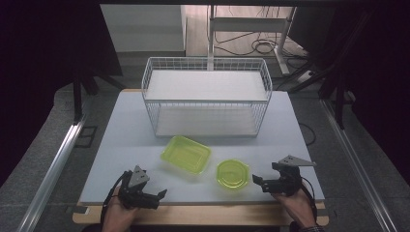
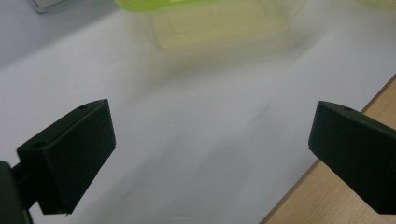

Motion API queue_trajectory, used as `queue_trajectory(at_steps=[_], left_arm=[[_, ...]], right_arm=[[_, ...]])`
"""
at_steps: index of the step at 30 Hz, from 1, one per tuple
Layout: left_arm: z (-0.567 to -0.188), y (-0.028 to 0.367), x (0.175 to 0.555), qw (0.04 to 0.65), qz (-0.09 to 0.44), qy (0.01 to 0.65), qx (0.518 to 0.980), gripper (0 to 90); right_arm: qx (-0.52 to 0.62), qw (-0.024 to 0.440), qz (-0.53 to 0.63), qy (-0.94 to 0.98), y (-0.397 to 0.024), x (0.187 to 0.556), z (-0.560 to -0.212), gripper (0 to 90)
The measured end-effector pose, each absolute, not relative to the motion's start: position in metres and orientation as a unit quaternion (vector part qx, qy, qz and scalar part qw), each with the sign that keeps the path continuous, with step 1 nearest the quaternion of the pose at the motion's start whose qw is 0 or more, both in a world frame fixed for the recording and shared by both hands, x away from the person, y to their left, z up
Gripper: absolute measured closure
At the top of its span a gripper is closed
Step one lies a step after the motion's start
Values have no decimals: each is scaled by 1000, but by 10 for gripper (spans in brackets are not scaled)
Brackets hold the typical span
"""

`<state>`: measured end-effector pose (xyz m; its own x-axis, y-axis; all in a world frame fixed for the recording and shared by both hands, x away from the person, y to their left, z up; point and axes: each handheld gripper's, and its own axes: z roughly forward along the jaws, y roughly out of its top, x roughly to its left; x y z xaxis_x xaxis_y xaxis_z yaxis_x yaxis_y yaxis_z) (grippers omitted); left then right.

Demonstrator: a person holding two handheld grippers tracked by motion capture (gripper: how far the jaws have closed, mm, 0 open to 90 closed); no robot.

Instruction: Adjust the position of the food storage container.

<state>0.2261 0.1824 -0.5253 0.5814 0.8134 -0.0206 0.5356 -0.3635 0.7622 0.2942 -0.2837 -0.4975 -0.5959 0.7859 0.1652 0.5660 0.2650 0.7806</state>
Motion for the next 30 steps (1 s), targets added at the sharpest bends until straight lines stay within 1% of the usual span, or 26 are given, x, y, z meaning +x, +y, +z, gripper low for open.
queue_trajectory(at_steps=[3, 4, 6, 7, 10, 11, 12, 13, 14, 16, 18, 23, 26, 29, 30], left_arm=[[-524, 183, 224, 378, 197, 417, 803, 7], [-524, 183, 223, 381, 195, 415, 803, 7], [-524, 183, 223, 382, 195, 413, 804, 6], [-524, 183, 223, 380, 196, 410, 805, 6], [-525, 180, 223, 369, 202, 403, 813, 5], [-525, 180, 223, 369, 202, 403, 813, 4], [-525, 179, 223, 367, 204, 402, 814, 4], [-525, 179, 222, 366, 207, 400, 814, 4], [-525, 179, 222, 365, 209, 399, 815, 4], [-525, 179, 222, 366, 210, 399, 814, 4], [-525, 180, 223, 365, 212, 400, 813, 5], [-524, 181, 221, 364, 222, 401, 811, 5], [-524, 181, 222, 369, 226, 402, 807, 6], [-526, 182, 230, 374, 220, 410, 802, 9], [-526, 182, 230, 371, 222, 411, 803, 8]], right_arm=[[433, 126, 418, 789, -283, 294, -498, 23], [434, 123, 415, 790, -283, 294, -497, 57], [434, 123, 412, 792, -282, 294, -497, 74], [433, 122, 407, 795, -280, 294, -497, 126], [430, 126, 404, 798, -279, 294, -497, 203], [430, 126, 404, 798, -279, 294, -497, 203], [429, 125, 407, 797, -280, 294, -495, 249], [429, 125, 407, 797, -280, 294, -495, 249], [427, 124, 408, 797, -280, 294, -494, 287], [426, 125, 407, 798, -280, 294, -494, 299], [425, 118, 405, 801, -281, 294, -494, 345], [426, 122, 404, 800, -281, 295, -491, 381], [420, 133, 403, 802, -281, 292, -488, 406], [423, 118, 409, 800, -277, 297, -486, 426], [417, 122, 399, 808, -271, 301, -485, 438]])
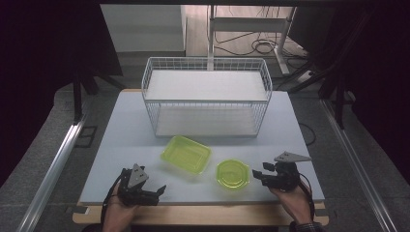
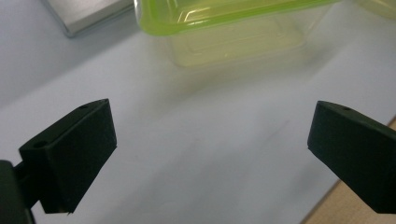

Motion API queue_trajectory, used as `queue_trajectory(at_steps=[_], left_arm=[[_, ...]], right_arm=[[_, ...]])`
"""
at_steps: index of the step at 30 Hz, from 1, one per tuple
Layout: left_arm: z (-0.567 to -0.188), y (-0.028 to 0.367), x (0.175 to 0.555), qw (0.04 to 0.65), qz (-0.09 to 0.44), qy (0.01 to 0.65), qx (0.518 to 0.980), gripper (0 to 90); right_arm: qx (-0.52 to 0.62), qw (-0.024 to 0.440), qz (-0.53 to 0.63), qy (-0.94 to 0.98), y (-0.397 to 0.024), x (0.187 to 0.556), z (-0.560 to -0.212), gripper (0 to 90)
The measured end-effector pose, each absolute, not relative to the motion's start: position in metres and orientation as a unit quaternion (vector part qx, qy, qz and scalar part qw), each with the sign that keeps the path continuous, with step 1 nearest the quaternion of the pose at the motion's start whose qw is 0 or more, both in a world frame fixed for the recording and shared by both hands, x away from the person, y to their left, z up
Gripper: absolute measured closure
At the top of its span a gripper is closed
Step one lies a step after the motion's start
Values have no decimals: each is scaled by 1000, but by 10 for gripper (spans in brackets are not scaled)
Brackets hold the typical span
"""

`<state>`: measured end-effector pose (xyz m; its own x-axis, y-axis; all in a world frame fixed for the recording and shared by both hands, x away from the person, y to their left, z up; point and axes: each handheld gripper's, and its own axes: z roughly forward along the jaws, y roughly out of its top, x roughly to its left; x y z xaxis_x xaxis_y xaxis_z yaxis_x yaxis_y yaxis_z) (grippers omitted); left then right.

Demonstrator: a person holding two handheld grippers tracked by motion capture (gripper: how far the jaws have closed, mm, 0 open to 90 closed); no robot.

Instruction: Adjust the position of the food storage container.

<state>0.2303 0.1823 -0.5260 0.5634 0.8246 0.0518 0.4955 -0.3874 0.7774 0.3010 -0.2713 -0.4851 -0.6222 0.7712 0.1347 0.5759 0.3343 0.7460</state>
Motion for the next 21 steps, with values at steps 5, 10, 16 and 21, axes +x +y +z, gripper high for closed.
queue_trajectory(at_steps=[5, 10, 16, 21], left_arm=[[-526, 183, 230, 369, 221, 411, 804, 8], [-526, 181, 228, 363, 219, 402, 812, 7], [-526, 177, 226, 342, 231, 388, 824, 6], [-528, 178, 233, 371, 201, 402, 813, 11]], right_arm=[[403, 127, 393, 817, -261, 301, -479, 504], [394, 133, 385, 824, -261, 296, -475, 619], [388, 121, 382, 830, -261, 293, -475, 765], [378, 125, 381, 834, -255, 297, -465, 866]])
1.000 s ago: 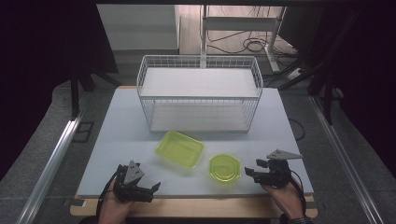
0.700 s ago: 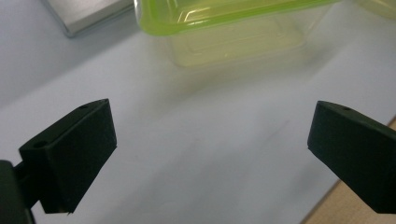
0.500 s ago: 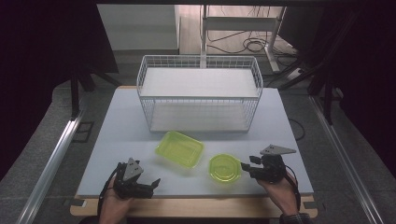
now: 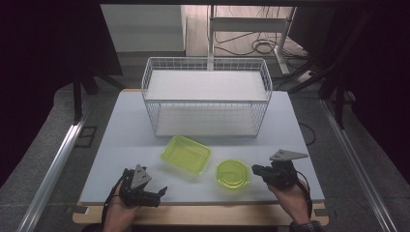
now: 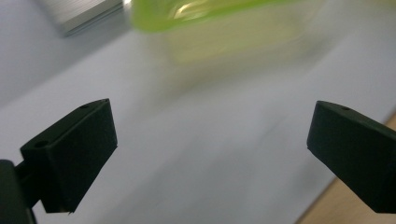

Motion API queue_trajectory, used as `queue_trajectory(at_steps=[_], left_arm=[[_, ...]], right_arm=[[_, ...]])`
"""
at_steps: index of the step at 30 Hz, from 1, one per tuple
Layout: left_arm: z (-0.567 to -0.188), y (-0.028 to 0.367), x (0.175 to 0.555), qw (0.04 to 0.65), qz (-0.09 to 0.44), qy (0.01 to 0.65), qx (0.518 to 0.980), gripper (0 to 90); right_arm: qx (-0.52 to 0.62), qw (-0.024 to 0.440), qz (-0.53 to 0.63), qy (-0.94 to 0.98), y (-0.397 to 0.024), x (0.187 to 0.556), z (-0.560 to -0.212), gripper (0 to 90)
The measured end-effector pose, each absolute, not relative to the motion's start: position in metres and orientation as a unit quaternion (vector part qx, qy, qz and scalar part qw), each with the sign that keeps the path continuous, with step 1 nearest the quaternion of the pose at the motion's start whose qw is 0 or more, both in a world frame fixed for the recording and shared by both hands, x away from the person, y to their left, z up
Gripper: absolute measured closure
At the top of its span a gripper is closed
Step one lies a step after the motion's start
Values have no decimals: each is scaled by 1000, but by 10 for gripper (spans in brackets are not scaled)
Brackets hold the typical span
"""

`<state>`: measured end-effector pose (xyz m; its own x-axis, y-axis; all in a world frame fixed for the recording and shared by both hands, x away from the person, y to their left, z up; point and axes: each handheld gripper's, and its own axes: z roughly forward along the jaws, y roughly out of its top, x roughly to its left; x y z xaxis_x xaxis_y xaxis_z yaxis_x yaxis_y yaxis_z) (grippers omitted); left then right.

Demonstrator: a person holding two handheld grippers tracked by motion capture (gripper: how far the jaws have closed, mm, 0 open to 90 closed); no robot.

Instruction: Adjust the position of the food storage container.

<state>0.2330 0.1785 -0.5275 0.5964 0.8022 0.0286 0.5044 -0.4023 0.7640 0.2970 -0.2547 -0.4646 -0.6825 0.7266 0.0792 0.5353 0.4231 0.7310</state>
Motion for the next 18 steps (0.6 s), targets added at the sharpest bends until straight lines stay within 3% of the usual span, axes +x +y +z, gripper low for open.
queue_trajectory(at_steps=[2, 5, 11, 18], left_arm=[[-527, 179, 230, 352, 223, 398, 817, 12], [-525, 180, 228, 365, 217, 391, 817, 10], [-526, 181, 228, 351, 224, 399, 817, 10], [-527, 180, 227, 343, 227, 394, 822, 10]], right_arm=[[378, 115, 386, 834, -252, 296, -468, 883], [364, 131, 369, 845, -246, 289, -467, 887], [355, 94, 394, 843, -236, 287, -464, 894], [335, 87, 395, 851, -221, 286, -463, 894]])
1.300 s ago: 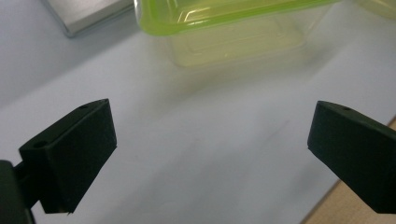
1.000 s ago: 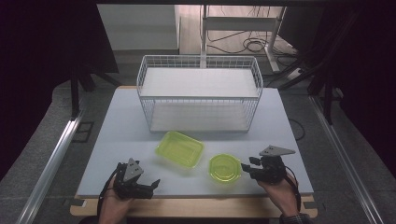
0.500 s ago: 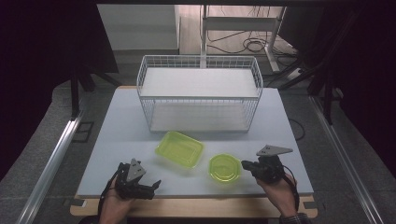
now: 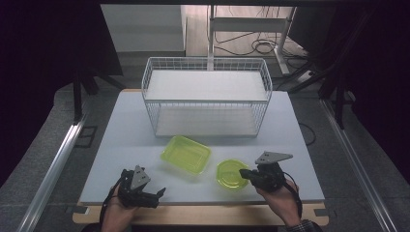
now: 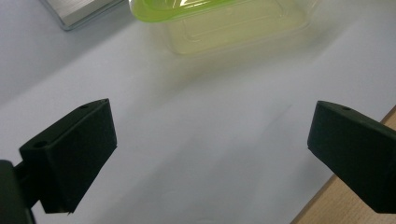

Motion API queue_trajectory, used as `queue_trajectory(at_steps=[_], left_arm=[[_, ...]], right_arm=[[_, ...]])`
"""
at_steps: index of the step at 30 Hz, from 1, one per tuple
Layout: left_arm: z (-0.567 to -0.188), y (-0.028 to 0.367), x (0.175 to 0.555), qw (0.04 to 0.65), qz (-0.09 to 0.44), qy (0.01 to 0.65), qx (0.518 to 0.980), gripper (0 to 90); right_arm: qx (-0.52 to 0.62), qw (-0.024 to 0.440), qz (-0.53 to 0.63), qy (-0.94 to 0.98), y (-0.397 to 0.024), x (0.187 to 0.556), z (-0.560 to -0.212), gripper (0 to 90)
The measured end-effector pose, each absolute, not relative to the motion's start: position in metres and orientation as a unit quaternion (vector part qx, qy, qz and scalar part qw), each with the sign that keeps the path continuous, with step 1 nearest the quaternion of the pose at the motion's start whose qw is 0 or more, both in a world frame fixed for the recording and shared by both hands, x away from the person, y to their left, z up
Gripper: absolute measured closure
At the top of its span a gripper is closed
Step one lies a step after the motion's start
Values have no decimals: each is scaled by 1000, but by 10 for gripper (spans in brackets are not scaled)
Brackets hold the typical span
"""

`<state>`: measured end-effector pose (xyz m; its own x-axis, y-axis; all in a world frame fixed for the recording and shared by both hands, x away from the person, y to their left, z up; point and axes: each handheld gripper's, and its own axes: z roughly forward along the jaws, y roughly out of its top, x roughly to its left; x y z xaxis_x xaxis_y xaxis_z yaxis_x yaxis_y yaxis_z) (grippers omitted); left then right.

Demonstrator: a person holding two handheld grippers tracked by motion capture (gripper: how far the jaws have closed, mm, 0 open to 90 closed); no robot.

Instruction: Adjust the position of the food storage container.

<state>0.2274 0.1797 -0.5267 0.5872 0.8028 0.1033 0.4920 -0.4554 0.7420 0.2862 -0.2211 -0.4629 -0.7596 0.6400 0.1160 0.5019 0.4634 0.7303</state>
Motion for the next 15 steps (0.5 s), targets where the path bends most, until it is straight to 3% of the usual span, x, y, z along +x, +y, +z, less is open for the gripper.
queue_trajectory(at_steps=[15], left_arm=[[-526, 179, 227, 337, 230, 390, 825, 11]], right_arm=[[301, 38, 404, 863, -179, 289, -465, 894]])
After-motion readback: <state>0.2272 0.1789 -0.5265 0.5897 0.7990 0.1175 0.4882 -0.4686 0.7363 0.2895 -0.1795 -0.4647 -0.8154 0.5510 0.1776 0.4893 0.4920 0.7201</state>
